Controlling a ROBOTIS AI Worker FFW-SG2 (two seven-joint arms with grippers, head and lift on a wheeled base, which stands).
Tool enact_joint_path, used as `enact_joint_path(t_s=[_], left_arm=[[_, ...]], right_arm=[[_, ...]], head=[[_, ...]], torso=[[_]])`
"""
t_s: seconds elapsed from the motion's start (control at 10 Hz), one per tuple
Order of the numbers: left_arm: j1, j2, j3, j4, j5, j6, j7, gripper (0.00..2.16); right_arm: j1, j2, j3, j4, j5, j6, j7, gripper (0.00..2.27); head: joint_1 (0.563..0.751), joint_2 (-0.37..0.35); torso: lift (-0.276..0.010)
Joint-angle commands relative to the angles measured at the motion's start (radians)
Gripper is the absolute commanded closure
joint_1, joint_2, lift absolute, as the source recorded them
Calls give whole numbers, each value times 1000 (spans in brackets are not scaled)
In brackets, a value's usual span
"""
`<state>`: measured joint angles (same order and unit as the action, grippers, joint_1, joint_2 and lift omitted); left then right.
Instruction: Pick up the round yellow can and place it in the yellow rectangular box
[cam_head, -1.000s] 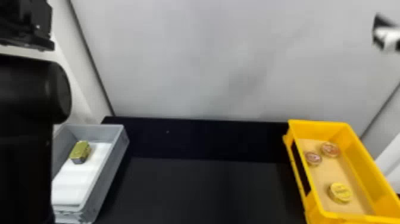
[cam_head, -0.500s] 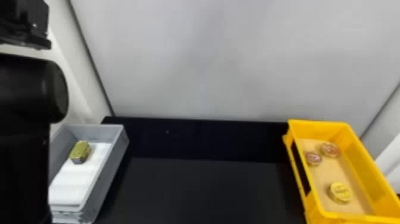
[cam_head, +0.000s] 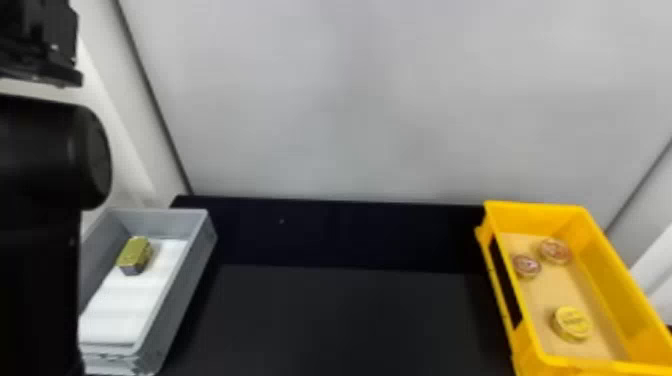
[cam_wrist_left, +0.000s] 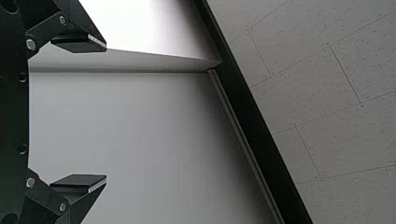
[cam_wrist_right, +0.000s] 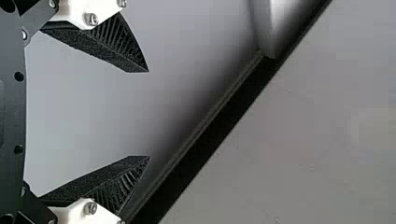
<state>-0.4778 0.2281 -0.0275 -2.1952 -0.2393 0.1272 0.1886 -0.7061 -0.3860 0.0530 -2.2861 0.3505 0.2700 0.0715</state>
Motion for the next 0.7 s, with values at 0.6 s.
enact_joint_path(t_s=[0.6], left_arm=[[2, -4, 4, -1, 0, 0, 2, 265]], right_arm=[[65, 15, -13, 17, -5, -3, -47, 153]], head=[[663, 54]], torso=[[-10]])
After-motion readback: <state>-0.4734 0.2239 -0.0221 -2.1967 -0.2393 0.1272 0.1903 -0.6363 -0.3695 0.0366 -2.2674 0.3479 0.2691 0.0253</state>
